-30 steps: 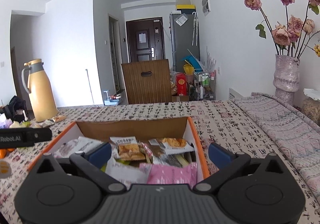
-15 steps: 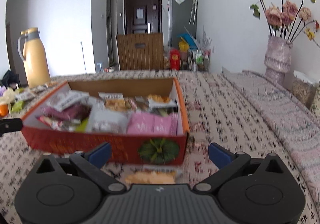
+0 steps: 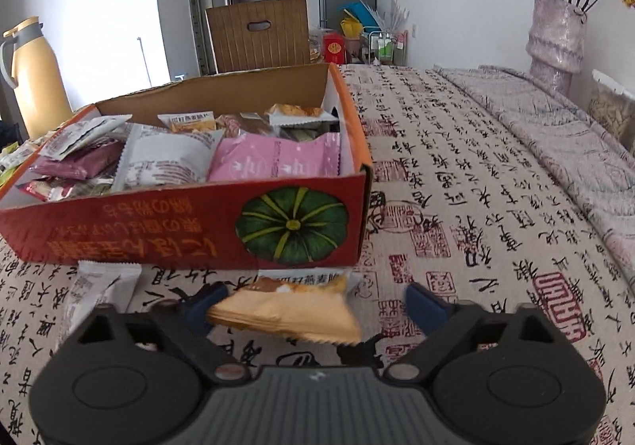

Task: Organize snacks
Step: 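Grasp the pumpkin-seed oat biscuit packet with the right tool, then lift the biscuit packet with the right tool while the left tool grasps a white packet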

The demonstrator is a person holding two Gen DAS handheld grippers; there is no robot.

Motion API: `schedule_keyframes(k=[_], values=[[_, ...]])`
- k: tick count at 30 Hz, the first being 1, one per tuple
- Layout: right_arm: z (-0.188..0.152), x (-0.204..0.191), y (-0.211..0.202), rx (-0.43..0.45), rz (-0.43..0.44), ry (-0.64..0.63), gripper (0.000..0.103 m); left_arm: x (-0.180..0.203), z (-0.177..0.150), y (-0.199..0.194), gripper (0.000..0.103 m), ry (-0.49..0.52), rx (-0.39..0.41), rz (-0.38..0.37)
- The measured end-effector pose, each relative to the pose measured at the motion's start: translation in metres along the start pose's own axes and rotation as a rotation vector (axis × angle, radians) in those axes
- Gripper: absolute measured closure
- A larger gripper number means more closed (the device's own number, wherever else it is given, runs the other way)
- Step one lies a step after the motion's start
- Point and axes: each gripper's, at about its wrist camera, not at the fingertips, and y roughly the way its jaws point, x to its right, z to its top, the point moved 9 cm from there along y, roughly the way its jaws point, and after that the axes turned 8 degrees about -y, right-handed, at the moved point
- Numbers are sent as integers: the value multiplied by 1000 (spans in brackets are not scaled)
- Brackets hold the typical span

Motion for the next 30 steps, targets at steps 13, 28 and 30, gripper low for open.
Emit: schedule_keyframes(k=[13, 28, 30], values=[[0, -4, -15, 56, 11, -29, 44, 23, -9, 2, 0, 34, -33, -23], [-6, 13, -46, 123, 40, 14, 80, 85, -20, 7, 0, 117, -81, -88], [-8, 15, -48, 124, 47, 20, 51, 89, -22, 7, 0, 126, -85, -87]])
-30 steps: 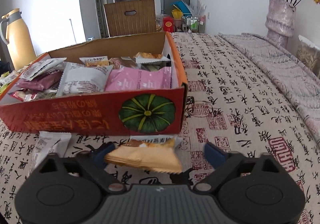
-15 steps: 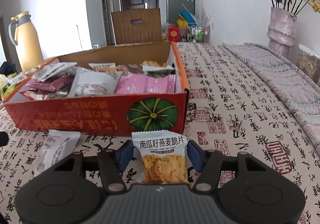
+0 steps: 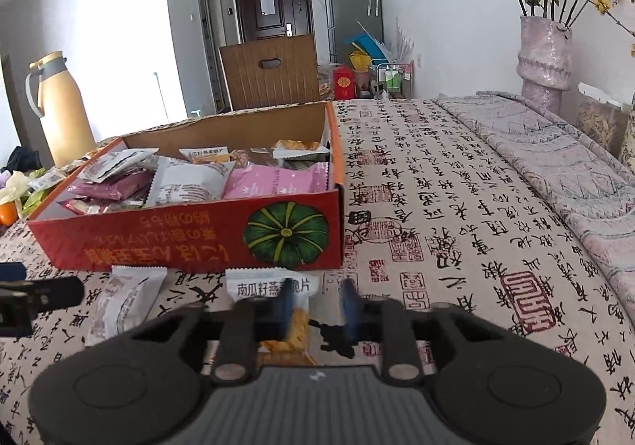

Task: Organize snacks
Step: 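Lift the biscuit packet with the right tool while the left tool grasps a white packet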

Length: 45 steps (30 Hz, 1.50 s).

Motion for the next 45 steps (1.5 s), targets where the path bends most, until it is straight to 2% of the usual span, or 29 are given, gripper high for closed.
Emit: schedule_keyframes(k=[1, 2, 3, 11, 17, 19, 30, 45], values=[[0, 1, -2, 5, 5, 4, 27, 1, -1, 0, 0, 2, -1, 2], [0, 0, -4, 15, 6, 1, 20, 2, -1, 0, 0, 3, -3, 4], [0, -2, -5, 22, 7, -6, 18, 3, -2, 0, 0, 3, -5, 5], [-7, -31, 15, -58, 36, -99, 23, 4, -4, -1, 0, 11, -10, 20], [-13, -32, 23, -94, 23, -113, 47, 4, -4, 0, 0, 13, -17, 26], [-12, -32, 21, -88, 29, -114, 61, 5, -5, 1, 0, 14, -19, 25], [-7, -19, 0, -15, 20, -74, 63, 12, -8, 9, 0, 24, -40, 34], [-14, 19, -30, 63, -5, 21, 63, 40, -10, 47, 0, 18, -106, 67]])
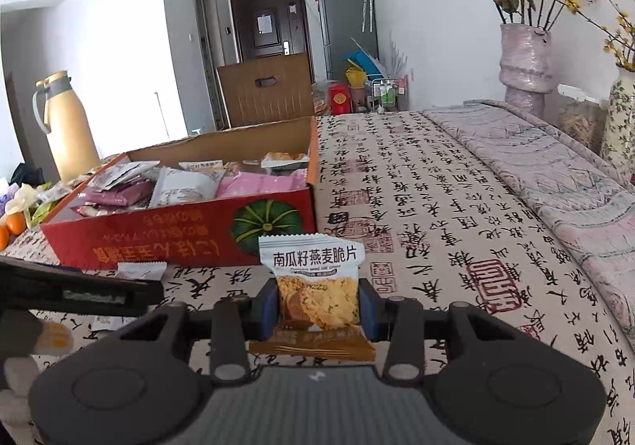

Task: Organize snacks
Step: 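Lift the biscuit packet with the right tool while the left tool grasps a white packet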

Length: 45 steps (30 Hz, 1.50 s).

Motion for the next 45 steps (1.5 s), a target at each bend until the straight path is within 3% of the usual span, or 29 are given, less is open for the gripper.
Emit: schedule_keyframes(k=[9, 45], values=[[-4, 3, 4, -5, 7, 17, 63, -5, -5, 16, 0, -32, -44, -1], [-13, 2, 2, -24, 8, 33, 62, -5, -5, 16, 0, -31, -21, 2]])
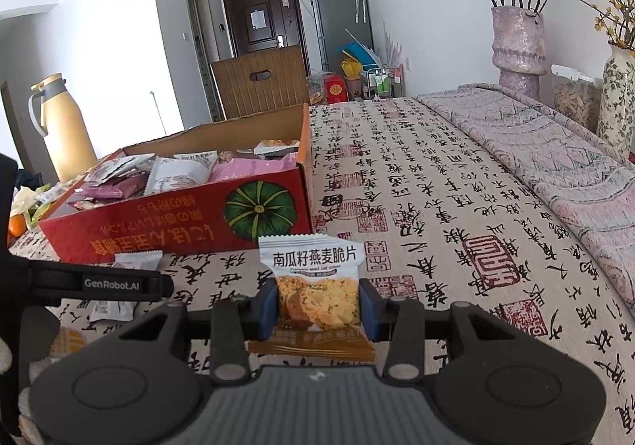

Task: Organize snacks
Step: 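Lift the biscuit packet with the right tool while the left tool grasps a white packet, then carry both packets over the box and open both tools to drop them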

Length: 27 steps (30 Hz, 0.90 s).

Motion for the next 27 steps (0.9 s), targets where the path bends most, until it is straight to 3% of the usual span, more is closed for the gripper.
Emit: schedule_keyframes(k=[7, 13, 18, 27], values=[[-1, 0, -1, -1, -2, 1, 62, 1, -1, -2, 4, 3, 7, -14], [0, 0, -5, 2, -7, -1, 62, 5, -3, -11, 29, 29, 24, -45], [1, -3, -8, 6, -7, -7, 62, 5, -5, -20, 56, 41, 30, -72], [3, -11, -18, 16, -9, -23, 62, 4, -11, -36, 61, 50, 43, -107]])
